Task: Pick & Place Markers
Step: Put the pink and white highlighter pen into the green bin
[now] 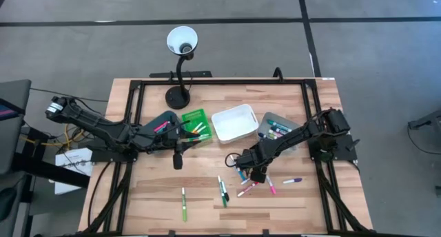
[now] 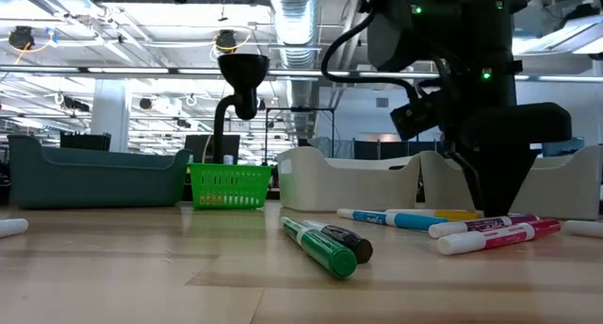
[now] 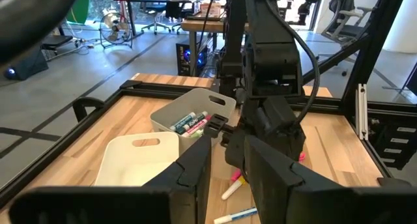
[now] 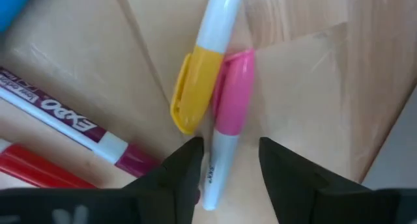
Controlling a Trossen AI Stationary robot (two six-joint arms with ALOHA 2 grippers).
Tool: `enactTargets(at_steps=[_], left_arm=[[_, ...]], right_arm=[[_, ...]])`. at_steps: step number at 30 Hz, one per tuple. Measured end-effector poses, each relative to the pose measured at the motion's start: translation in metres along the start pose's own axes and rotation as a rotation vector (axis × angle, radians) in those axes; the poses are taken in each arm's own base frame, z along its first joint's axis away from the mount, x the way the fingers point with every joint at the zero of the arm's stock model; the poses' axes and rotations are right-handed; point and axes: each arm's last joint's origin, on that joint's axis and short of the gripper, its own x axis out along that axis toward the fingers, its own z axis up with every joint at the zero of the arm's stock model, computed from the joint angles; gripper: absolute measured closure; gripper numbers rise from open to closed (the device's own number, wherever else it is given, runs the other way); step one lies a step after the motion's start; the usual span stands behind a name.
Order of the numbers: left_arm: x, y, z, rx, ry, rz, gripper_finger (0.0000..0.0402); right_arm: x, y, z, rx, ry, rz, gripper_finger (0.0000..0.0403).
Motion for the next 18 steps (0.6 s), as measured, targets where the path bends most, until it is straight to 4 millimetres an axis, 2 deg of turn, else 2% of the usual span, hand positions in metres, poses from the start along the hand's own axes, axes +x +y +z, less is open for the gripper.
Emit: enactTargets(at_steps=[4,7,9,12,15,18], left_arm=[[0.0,0.0,0.0,0.002,0.002,0.0,0.0312],[0.0,0.0,0.0,0.002,0.003,0.0,0.0312],[0.0,0.0,0.0,0.002,0.003,0.0,0.0312],[0.0,0.0,0.0,0.002,0.003,0.0,0.0312],[0.0,0.0,0.0,0.002,0.003,0.0,0.0312],[0.0,0.0,0.0,0.002,0.003,0.0,0.0312]], right_arm=[[0.001,0.0,0.0,-0.003,0.017,0.015,0.0306],[-0.009,-0.003,-0.002,-0.01,-0.008,0.049,0.0361],[-0.018,-0.009,-0.009,-0.009,-0.003,0.041,0.0384],[-0.046,-0.016,-0.01,0.008,-0.094,0.059,0.0377],[-0.073,-0.027,-0.015,0.024,-0.162,-0.009,0.0361],[-0.103,-0.035,-0.008,0.034,-0.389,-0.042,0.0368]])
